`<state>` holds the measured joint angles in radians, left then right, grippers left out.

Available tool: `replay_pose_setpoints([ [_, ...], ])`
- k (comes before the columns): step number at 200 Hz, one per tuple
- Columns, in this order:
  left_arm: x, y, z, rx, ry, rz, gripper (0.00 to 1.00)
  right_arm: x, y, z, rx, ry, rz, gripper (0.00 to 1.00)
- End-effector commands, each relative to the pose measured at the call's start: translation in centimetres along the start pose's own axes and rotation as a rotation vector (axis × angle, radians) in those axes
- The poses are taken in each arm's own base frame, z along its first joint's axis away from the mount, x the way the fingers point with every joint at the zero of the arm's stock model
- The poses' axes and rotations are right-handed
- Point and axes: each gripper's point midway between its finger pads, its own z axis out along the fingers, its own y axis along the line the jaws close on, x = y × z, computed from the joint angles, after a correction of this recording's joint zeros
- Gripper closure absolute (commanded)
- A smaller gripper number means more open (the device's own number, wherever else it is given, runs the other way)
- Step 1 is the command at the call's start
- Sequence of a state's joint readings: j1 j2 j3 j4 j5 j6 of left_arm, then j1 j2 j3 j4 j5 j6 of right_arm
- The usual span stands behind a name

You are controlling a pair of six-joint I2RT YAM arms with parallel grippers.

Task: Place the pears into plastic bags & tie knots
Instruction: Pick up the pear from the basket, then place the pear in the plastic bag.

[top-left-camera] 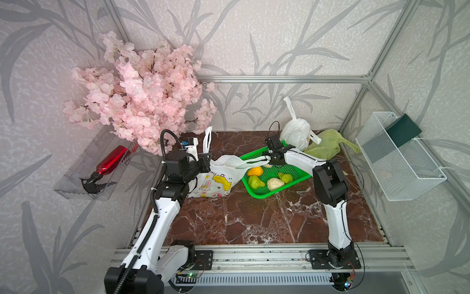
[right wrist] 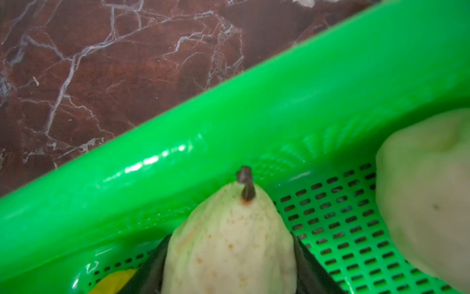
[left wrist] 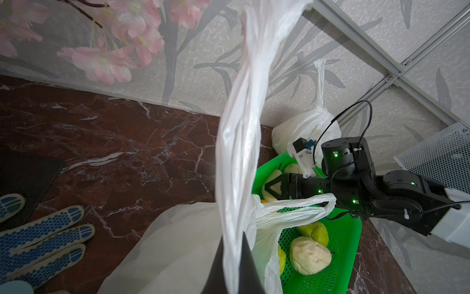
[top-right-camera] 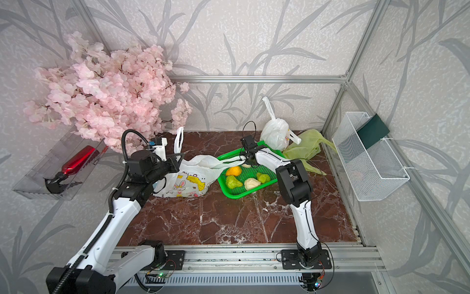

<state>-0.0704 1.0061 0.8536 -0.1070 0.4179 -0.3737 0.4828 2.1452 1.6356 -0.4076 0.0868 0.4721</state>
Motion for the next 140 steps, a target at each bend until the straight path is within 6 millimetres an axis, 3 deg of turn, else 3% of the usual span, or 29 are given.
replay_pose_setpoints([
  [1,-0.5,-0.6,-0.1,0.020,-0.007,0.017,1.00,-1.5,0.3,-5.7,-0.028,-0.088,-0.018,0.41],
  [32,-1.2,-0.8,-0.2,0.017,-0.020,0.033,1.00,-0.4,-1.6,-12.1,-0.023,-0.157,-0.021,0.42],
  [43,-1.3,-0.8,-0.2,0.013,-0.018,0.044,1.00,-0.5,-2.2,-15.3,-0.017,-0.198,-0.016,0.43],
  [59,-1.4,-0.9,-0.3,0.014,-0.013,0.059,1.00,-0.3,-1.3,-18.5,-0.040,-0.240,-0.044,0.44],
  [75,-1.5,-1.3,-0.3,0.035,-0.010,0.067,1.00,0.0,2.4,-21.2,-0.126,-0.270,-0.114,0.46],
  [97,-1.6,-2.1,-0.5,0.071,-0.013,0.074,1.00,0.9,10.4,-23.8,-0.351,-0.306,-0.204,0.48],
  [113,-1.7,-2.5,-0.6,0.089,-0.019,0.079,1.00,1.6,15.5,-24.1,-0.484,-0.296,-0.240,0.49],
  [133,-1.9,-3.0,-0.8,0.112,-0.021,0.079,1.00,2.8,20.2,-23.2,-0.568,-0.264,-0.281,0.50],
  [140,-1.8,-3.2,-0.8,0.122,-0.017,0.078,1.00,3.7,21.7,-21.5,-0.591,-0.226,-0.284,0.50],
])
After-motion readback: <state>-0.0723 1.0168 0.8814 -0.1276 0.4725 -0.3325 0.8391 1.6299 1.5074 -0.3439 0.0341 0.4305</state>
